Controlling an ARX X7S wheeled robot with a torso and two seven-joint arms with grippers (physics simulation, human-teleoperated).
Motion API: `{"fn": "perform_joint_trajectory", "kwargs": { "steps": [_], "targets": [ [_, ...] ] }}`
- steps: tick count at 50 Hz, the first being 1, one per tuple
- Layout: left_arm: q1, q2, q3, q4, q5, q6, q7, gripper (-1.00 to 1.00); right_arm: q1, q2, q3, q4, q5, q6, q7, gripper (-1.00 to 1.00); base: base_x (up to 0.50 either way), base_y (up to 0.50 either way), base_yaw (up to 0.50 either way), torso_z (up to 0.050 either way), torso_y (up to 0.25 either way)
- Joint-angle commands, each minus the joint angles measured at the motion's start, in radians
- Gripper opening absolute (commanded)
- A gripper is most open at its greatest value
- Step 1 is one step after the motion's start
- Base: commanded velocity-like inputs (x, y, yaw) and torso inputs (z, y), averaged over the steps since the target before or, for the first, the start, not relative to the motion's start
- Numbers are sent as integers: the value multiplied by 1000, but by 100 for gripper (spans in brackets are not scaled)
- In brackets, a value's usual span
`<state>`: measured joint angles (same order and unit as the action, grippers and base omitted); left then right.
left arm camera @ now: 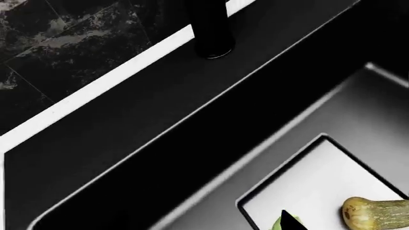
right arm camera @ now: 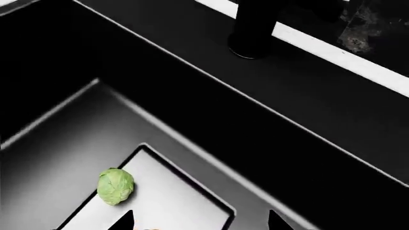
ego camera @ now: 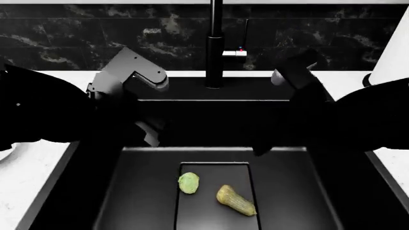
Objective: Pick up the fruits and vegetables and place them in the sink. Turn on the sink faucet to wash them. Then turn the sink off and put them in the tray.
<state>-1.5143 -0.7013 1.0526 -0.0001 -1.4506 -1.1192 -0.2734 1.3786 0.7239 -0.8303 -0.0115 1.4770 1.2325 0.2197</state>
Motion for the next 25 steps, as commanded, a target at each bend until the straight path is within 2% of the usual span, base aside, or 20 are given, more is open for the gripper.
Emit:
{"fn": "perform_joint_trajectory", "kwargs": {
  "steps": [1,8,16,19,25],
  "targets": [
    [-31,-94,-104,15,-129,9,-95,100,52,38,99,-13,85,-29,110,100,0,0,0,0,0],
    [-57,-169,-214,90,-351,59,-296,100,42,17,159,-9,58,-142,192,100,0,0,0,0,0],
    [-78,-231,-282,133,-456,125,-415,100,97,-64,132,124,-123,-256,135,100,0,0,0,0,0],
    [-95,-234,-296,145,-482,136,-442,100,174,-125,90,245,-216,-284,63,100,0,0,0,0,0],
    [-105,-223,-309,160,-508,156,-467,100,340,-298,-22,631,-428,-405,-133,100,0,0,0,0,0]
  ]
}}
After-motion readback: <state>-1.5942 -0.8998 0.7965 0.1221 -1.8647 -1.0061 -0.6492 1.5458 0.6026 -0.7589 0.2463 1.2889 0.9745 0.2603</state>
